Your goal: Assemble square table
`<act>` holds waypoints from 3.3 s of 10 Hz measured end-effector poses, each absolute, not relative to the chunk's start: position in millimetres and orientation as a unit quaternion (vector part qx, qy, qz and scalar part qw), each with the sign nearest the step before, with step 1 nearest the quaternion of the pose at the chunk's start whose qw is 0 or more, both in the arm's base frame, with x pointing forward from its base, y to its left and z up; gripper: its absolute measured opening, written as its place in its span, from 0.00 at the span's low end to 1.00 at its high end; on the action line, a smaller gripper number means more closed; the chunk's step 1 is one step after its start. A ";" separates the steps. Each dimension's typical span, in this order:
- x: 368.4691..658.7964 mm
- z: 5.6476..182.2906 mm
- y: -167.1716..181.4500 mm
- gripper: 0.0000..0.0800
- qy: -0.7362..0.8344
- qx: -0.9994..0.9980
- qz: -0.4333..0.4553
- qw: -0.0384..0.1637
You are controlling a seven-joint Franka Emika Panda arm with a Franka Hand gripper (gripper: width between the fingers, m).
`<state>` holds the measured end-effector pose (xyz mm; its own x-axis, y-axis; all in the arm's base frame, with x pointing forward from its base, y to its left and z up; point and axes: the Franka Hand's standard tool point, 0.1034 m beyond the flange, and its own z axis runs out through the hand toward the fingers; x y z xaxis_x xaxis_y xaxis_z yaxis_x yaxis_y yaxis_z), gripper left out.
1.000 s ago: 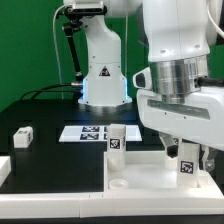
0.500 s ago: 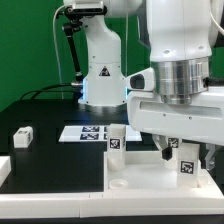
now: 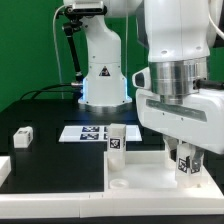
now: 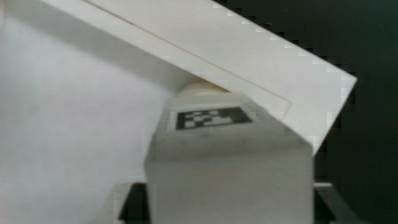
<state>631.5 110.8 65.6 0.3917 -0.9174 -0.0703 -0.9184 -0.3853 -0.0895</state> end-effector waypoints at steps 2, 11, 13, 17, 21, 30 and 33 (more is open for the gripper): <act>631.4 65.5 110.0 0.37 0.593 -0.803 0.008 0.056; 625.6 64.6 107.8 0.38 0.849 -0.523 0.042 0.067; 624.7 63.2 107.9 0.49 0.846 -0.528 0.042 0.066; 619.5 98.6 96.7 0.80 0.814 -0.574 0.032 0.088; 617.5 116.1 85.6 0.81 0.807 -0.581 0.027 0.099; 584.9 121.6 50.3 0.81 0.756 -0.646 0.001 0.103; 576.5 142.3 6.7 0.81 0.711 -0.694 -0.016 0.111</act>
Offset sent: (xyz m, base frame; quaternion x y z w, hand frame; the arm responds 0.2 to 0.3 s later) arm -0.0010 -0.0146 0.0037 0.0059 -0.0009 0.2899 0.9570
